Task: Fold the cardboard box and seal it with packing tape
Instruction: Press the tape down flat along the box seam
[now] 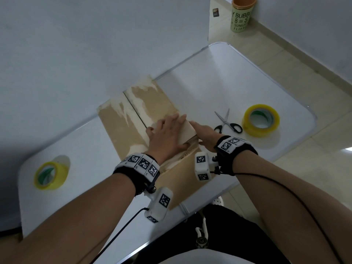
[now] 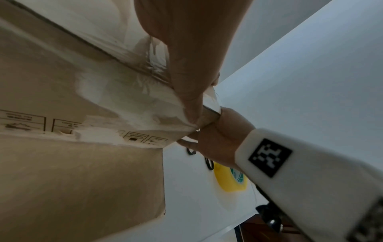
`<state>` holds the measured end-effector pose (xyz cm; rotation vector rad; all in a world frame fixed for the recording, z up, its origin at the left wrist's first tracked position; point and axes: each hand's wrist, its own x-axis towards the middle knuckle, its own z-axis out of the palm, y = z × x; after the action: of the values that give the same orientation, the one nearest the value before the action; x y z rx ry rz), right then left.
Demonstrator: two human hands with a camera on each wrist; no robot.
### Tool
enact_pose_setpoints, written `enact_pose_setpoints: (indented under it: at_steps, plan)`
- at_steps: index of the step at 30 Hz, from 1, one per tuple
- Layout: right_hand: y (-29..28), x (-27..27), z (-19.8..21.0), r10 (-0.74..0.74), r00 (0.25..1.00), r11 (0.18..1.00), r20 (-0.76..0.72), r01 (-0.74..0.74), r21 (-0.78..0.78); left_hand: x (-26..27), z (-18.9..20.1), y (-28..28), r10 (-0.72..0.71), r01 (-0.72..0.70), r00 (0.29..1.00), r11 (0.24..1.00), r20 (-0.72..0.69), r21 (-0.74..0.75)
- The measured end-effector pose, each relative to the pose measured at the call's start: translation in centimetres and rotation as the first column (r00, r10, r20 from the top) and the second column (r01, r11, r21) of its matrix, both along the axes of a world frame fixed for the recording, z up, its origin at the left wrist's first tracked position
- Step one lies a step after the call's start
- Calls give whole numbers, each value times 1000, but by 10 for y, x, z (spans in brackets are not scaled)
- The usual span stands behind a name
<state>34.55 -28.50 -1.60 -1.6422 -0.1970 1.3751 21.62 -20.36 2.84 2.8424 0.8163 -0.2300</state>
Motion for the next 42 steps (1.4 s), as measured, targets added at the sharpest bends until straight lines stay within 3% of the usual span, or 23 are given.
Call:
enact_pose_setpoints:
  at_steps: [1,3,5,11,15,19,22,25,29,32,35,40,42]
  plan:
    - [0,0,4,-22,1000,999,-14,22,49,0,0,1,7,-7,1000,1000,0,4]
    - [-2,-3,13,62,997,987,51,-69,143,1,-1,2,15,-15,1000,1000,9,10]
    - [-2,-8,15,148,972,972,181,-177,156,1,-2,2,6,-7,1000,1000,15,1]
    - [0,-20,14,209,931,950,300,-266,164,-6,0,3,17,-18,999,999,-30,-34]
    - [-5,-26,29,346,886,913,309,-394,109,-18,7,9,-25,20,996,998,-90,-65]
    - [-22,-27,24,427,890,903,163,-430,-15,-38,20,14,-116,101,979,990,-169,-96]
    - [-20,-19,22,366,907,930,208,-345,-131,-33,29,25,39,-71,985,980,-168,-184]
    - [-8,-12,30,285,896,958,341,-254,-134,-14,26,23,255,-310,937,921,-238,-236]
    - [5,-3,41,221,856,975,467,-201,-93,2,25,4,294,-371,895,909,-336,-191]
    - [9,1,45,275,751,961,601,-240,-141,-11,23,2,226,-305,915,929,-334,-207]
    - [14,2,45,269,628,962,730,-218,-166,-39,15,2,26,-120,927,966,-373,-229]
    - [32,0,41,175,641,984,747,-135,-116,-72,29,7,-321,225,873,933,-367,-281]
    - [34,0,37,196,596,980,779,-83,-182,-86,36,19,-375,276,848,916,-375,-291]
